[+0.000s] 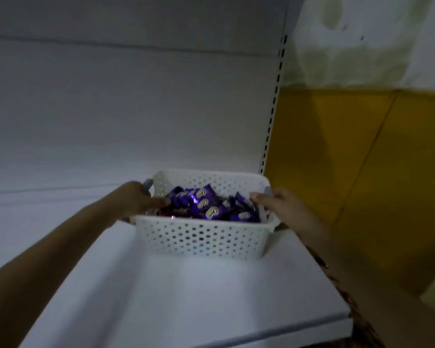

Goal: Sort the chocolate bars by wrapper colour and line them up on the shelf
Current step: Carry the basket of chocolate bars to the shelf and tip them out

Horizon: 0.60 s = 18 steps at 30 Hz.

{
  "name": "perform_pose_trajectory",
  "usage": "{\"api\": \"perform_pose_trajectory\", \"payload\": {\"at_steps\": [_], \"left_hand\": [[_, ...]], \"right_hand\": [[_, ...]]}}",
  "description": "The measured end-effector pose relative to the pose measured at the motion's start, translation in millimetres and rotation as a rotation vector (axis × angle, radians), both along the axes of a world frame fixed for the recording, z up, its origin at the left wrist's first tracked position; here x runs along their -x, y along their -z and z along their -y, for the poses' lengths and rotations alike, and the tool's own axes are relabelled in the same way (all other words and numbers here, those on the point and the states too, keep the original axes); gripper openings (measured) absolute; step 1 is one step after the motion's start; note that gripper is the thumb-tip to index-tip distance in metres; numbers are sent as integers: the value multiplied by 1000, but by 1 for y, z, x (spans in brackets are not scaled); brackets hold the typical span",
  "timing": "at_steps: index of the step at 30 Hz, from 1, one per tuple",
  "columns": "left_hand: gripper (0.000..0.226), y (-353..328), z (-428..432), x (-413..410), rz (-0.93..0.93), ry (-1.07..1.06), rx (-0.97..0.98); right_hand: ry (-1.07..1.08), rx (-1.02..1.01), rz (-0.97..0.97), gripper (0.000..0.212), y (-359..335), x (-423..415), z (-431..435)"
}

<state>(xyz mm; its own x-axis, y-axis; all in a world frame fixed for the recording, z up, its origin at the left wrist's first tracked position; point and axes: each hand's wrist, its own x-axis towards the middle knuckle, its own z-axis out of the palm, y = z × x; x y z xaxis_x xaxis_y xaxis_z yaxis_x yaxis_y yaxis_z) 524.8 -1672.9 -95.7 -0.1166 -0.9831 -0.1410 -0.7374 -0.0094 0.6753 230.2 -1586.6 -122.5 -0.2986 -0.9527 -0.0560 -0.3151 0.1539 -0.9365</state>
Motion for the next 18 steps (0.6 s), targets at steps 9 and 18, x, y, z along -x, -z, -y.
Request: {"api": "perform_pose_trajectory", "payload": {"at_steps": [9, 18], "left_hand": [[32, 7, -26, 3, -110, -94, 38], [25, 15, -19, -7, -195, 21, 115]], "right_hand": [[-28, 63, 376, 24, 27, -18, -12], [-68, 152, 636, 38, 22, -26, -19]]}}
